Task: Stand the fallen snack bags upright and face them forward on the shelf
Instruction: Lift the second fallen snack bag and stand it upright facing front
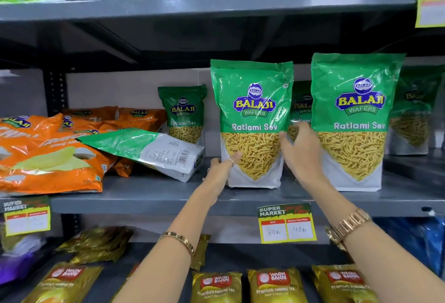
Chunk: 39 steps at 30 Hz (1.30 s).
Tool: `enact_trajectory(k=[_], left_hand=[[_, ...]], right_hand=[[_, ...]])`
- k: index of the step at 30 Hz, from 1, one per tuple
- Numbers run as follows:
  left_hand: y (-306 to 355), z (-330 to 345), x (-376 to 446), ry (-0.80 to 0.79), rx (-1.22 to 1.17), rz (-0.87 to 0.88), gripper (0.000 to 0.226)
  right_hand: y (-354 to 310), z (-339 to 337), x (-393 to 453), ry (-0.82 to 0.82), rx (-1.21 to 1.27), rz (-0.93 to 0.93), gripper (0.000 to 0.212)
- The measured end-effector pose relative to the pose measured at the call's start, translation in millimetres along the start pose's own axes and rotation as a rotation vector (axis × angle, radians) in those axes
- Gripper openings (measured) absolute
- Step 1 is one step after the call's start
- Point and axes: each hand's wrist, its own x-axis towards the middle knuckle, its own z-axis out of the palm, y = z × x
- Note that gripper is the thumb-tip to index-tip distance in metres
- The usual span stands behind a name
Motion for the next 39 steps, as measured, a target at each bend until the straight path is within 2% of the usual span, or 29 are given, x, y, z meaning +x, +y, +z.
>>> enact_trajectory(k=[3,7,11,14,16,19,24,27,30,33,35,37,39], left_hand=[[-1,3,-1,-0.042,0.019,0.046,0.119],[-2,3,7,-0.087,-0.07,0.13,0.104],[-7,2,14,-0.093,-0.086,0.179,0.09],[-9,2,17,-0.089,-0.097,0.176,0.093],[-9,2,17,-0.084,-0.091,0.17,0.095],[-9,2,18,-0.085,-0.078,0.18,0.086],[-7,1,14,-0.1,-0.082,0.177,0.053],[-9,2,13,-0.073,-0.08,0.171,0.059],[-5,2,7,-0.045,-0.058,0.147,0.074],[2,-2,-1,0.077,-0.191,0.166,0.074],[2,-9,-11,0.281,-0.243,0.254,0.051],[-3,-19,-20,0.534,-0.174,0.377,0.021],[-10,-33,-28,0.768,-0.12,0.426,0.01]], right_hand=[[-27,-5,27,0.129,-0.049,-0.293,0.029],[-61,-5,70,0.135,-0.168,-0.524,0.033],[-77,3,111,0.008,-0.404,-0.54,0.044],[-80,11,129,-0.058,-0.548,-0.51,0.04],[-86,7,136,-0.096,-0.541,-0.495,0.035],[-100,-4,145,0.014,-0.513,-0.571,0.027],[-102,-4,142,0.042,-0.476,-0.568,0.023],[-95,-3,138,0.04,-0.37,-0.538,0.025],[-93,-3,128,0.119,-0.288,-0.587,0.026],[-93,-2,111,0.195,-0.226,-0.671,0.026],[-93,2,94,0.233,-0.184,-0.721,0.027],[-93,8,77,0.252,-0.122,-0.74,0.025],[-96,15,60,0.219,-0.05,-0.74,0.022]])
